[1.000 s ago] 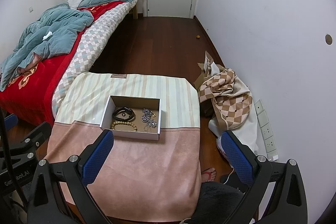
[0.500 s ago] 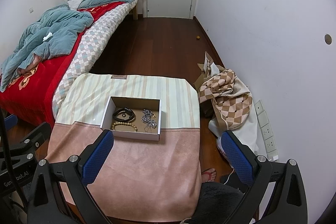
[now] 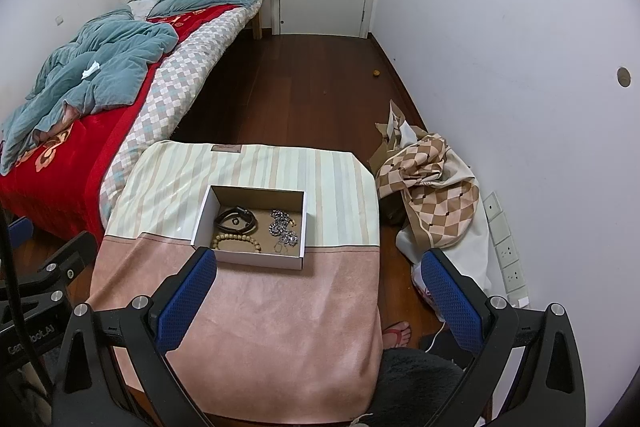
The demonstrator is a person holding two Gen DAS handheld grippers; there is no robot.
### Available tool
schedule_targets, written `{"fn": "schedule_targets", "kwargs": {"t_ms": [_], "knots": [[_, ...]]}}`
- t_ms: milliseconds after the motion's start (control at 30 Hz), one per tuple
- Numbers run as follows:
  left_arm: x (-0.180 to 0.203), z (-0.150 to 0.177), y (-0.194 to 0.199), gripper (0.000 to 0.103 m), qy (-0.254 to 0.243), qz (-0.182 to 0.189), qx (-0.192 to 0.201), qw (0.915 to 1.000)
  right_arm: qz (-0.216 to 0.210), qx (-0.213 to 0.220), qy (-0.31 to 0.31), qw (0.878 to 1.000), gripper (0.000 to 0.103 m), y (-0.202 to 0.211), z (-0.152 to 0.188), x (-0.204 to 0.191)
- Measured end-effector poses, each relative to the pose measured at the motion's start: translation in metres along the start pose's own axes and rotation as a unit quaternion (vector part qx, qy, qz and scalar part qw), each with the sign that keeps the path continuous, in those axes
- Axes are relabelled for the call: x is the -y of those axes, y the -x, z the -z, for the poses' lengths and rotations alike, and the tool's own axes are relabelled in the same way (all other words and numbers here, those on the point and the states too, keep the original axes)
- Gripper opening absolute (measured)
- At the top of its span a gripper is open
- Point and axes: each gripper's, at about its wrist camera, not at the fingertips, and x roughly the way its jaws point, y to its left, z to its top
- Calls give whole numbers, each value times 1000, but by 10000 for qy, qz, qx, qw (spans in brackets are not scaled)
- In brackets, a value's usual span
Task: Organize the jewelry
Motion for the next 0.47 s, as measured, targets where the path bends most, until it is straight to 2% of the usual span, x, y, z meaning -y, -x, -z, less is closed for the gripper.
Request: {"fn": "schedule_targets", "kwargs": {"t_ms": [467], "knots": [[-5,-1,1,102,84,-17,21,10000,-17,18,26,10000,103,4,-5,3]]}}
